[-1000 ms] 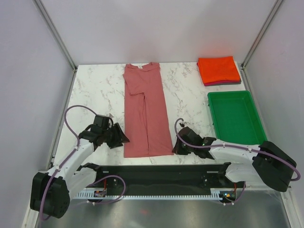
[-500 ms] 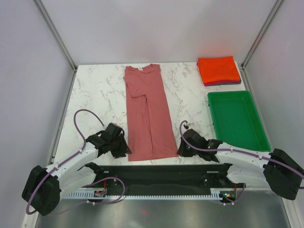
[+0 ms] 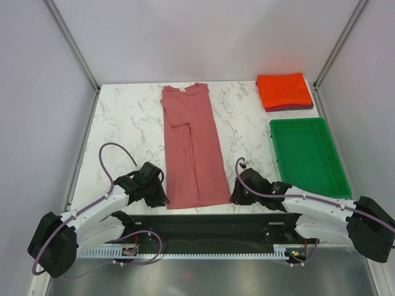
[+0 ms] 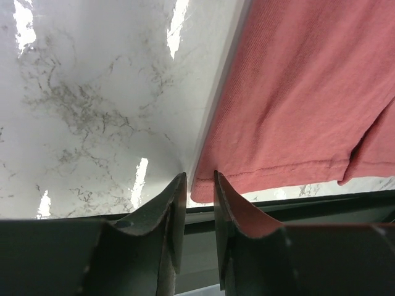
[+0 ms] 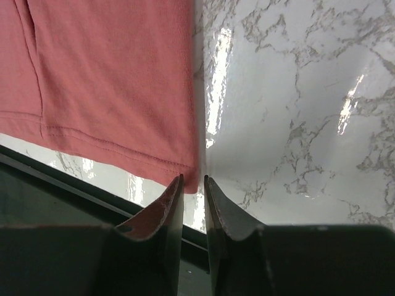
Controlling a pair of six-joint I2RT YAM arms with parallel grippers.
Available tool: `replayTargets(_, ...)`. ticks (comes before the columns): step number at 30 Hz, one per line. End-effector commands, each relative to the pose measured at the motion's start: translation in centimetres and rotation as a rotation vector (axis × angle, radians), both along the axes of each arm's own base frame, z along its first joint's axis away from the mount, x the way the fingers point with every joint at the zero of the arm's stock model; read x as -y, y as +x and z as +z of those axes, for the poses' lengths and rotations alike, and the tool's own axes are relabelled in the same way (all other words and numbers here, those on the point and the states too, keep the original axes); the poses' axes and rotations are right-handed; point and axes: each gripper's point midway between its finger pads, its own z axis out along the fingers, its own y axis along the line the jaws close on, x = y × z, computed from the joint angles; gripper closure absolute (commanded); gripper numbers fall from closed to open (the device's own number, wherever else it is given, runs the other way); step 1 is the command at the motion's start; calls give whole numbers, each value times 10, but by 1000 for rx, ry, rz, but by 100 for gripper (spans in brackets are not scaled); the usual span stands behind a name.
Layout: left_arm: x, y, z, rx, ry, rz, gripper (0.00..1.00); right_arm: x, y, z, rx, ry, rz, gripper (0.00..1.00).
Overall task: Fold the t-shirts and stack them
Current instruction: Fold the tshirt
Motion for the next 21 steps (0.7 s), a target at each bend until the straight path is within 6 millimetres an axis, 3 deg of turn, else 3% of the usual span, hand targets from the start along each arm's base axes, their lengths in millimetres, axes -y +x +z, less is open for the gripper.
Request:
replayTargets(1, 0, 0, -1, -18, 8, 27, 69, -3, -2, 4, 4, 32, -2, 73)
replayTargets(8, 3, -3, 0, -11, 0, 16, 61, -2, -5, -2, -12, 27, 3, 72)
replayTargets(14, 4, -5, -2, -29, 6, 4, 62, -4, -11, -10, -38, 45, 14, 73)
replayTargets(21, 3, -5, -1, -7, 0, 23, 78, -1, -13, -11, -38, 58, -8, 78)
